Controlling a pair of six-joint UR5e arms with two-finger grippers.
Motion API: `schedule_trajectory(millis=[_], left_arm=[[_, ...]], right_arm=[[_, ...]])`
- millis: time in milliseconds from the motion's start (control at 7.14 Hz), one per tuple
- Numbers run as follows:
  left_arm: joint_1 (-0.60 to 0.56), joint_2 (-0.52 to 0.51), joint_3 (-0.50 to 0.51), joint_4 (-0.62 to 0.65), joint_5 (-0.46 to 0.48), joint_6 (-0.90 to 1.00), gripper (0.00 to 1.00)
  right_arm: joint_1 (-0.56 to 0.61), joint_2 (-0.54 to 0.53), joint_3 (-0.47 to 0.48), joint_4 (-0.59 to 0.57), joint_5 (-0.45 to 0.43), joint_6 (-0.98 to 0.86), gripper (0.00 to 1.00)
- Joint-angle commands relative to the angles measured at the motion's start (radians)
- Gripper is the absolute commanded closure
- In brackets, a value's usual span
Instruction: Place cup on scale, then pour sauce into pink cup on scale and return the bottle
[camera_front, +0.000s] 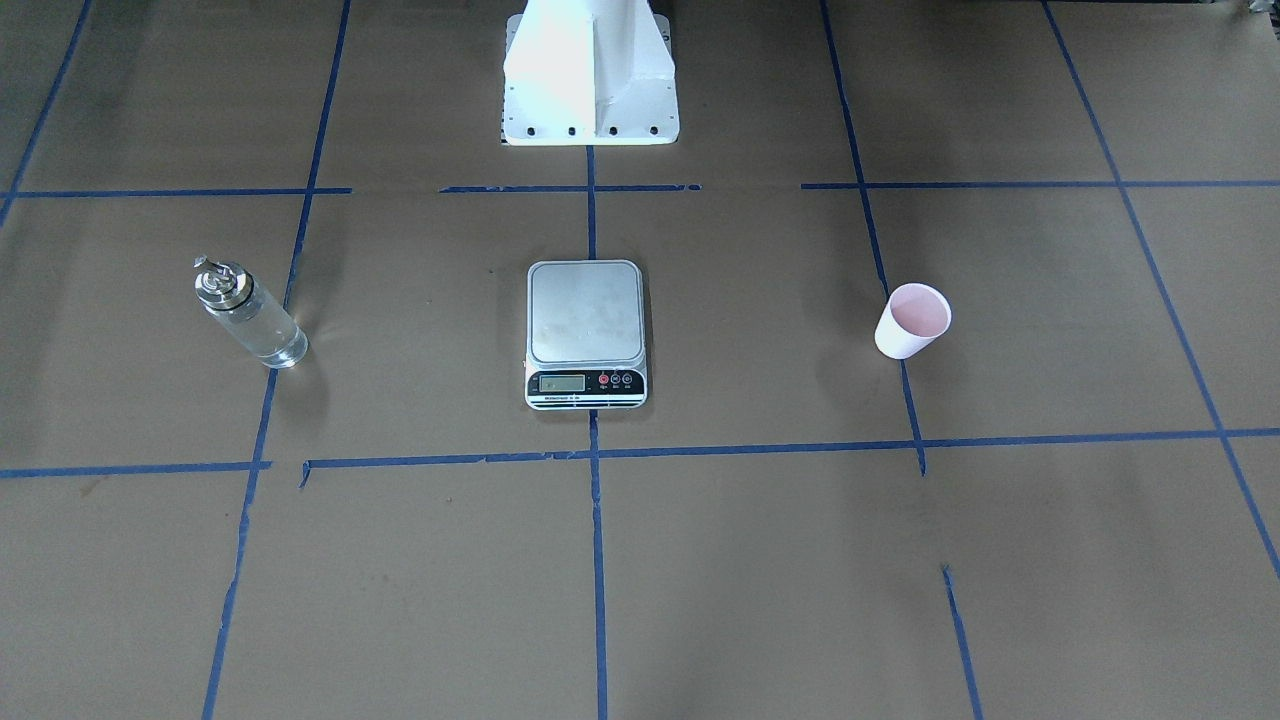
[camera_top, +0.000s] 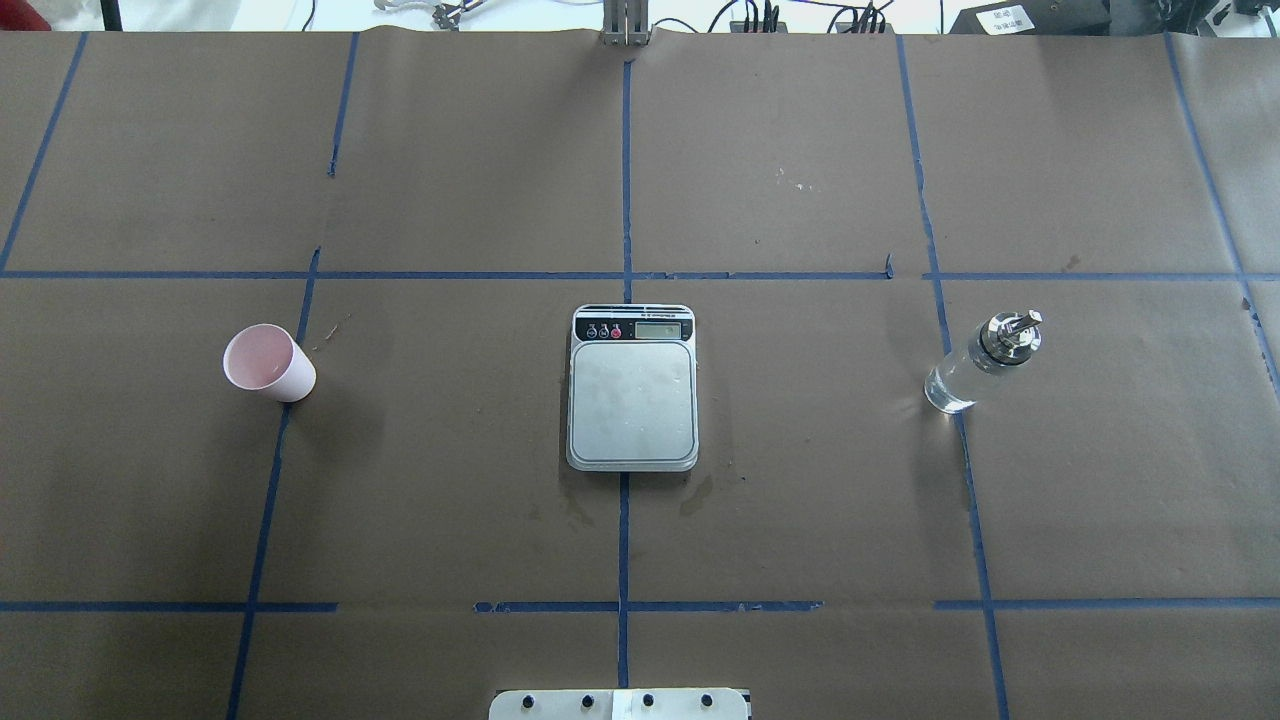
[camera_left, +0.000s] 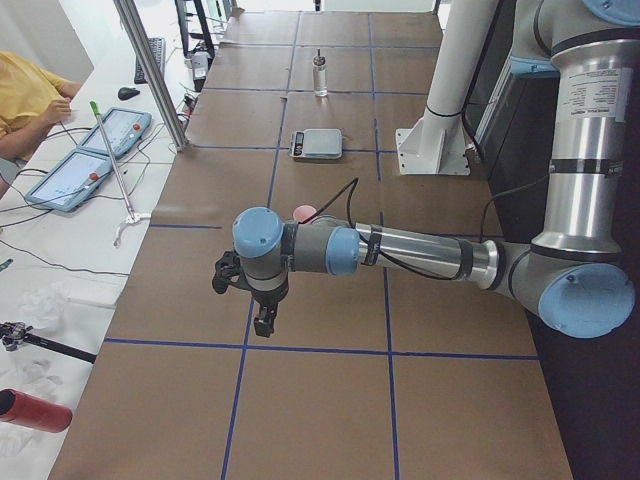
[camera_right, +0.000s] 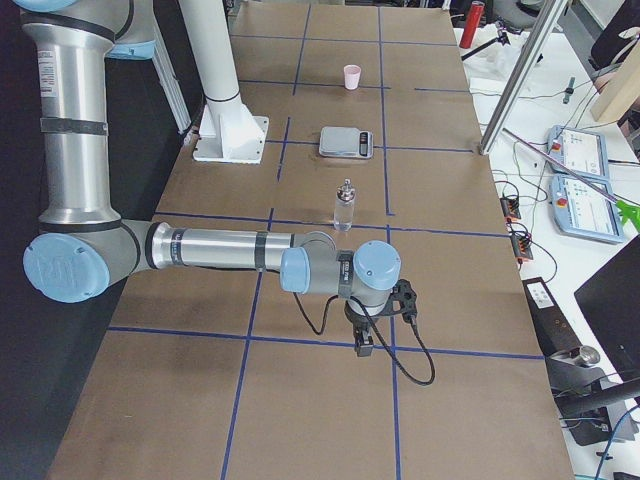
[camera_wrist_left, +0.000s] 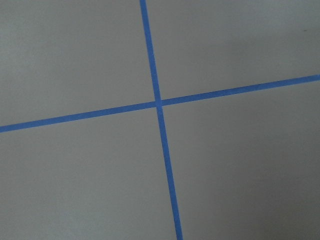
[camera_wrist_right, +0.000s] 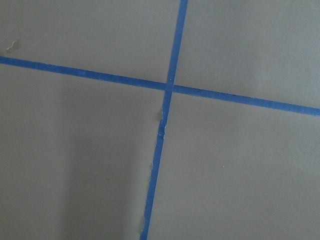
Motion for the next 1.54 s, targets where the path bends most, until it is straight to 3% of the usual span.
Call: schedule_trajectory(millis=[0, 140, 420, 561, 981, 1402], left_arm=[[0.004, 0.018, -0.016, -0.012, -0.164, -0.004, 0.0], [0.004, 0.018, -0.048, -0.037, -0.17, -0.024, 0.0], [0.175, 0.008, -0.206, -0.078, -0.127, -0.395, 0.0], [0.259, 0.006, -0.22, -0.159, -0.074, -0.519, 0.0], [0.566, -0.096, -0.174, -0.27, 0.047, -0.954, 0.0], [0.605, -0.184, -0.052, -0.291, 0.083, -0.966, 0.0]], right_arm=[[0.0, -0.01, -0.017, 0.097, 0.024, 0.0, 0.0], [0.0, -0.019, -0.013, 0.12, 0.025, -0.001, 0.0], [0.0, -0.027, -0.017, 0.154, 0.031, 0.002, 0.0], [0.0, -0.028, -0.016, 0.155, 0.035, 0.002, 0.0], [0.0, -0.028, -0.019, 0.155, 0.057, 0.002, 0.0], [-0.011, -0.024, -0.02, 0.16, 0.07, 0.061, 0.0]])
